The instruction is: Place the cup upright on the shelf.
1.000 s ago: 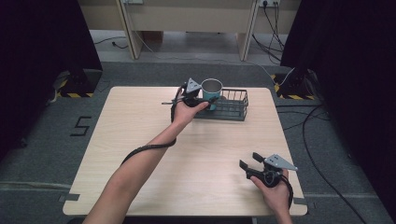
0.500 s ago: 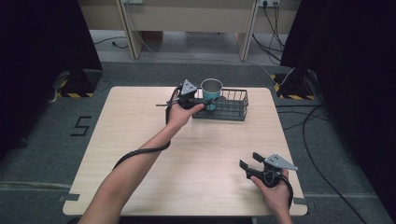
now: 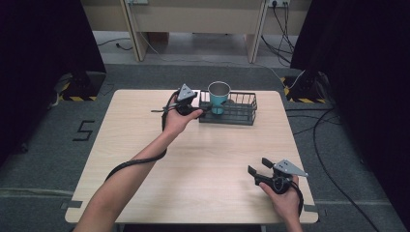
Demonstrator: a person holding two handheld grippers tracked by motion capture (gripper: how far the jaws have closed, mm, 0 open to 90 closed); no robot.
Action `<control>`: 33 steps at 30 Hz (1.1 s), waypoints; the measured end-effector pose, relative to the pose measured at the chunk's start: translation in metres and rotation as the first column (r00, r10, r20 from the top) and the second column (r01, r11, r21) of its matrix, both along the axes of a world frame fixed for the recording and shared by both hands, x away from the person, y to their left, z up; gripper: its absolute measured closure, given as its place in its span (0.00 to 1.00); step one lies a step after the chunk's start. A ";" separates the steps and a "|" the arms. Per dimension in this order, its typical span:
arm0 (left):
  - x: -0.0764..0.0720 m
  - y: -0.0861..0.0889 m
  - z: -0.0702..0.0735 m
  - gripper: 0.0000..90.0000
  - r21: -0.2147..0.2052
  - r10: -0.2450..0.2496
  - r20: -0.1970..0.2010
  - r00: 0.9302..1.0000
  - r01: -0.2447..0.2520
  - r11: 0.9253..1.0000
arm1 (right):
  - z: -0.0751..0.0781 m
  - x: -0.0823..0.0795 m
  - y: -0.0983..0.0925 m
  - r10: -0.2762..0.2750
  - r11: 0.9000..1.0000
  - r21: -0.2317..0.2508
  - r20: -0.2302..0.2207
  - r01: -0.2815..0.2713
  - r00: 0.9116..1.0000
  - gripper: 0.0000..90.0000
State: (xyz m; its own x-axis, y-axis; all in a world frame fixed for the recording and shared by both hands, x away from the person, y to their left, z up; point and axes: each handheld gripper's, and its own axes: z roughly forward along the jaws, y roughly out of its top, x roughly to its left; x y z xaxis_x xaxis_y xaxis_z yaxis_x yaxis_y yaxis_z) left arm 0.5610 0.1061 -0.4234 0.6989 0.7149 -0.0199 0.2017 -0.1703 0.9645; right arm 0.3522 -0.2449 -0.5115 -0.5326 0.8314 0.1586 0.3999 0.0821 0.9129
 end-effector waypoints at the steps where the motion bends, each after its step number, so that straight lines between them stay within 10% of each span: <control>1: -0.001 0.003 0.001 0.16 0.000 0.001 0.003 1.000 -0.001 1.000 | 0.000 0.000 0.000 0.000 1.000 0.000 0.000 0.000 1.000 0.31; 33: -0.033 0.072 0.008 0.16 -0.004 0.058 0.040 0.998 -0.057 0.998 | 0.000 0.000 0.000 -0.005 1.000 0.003 0.000 0.005 1.000 0.31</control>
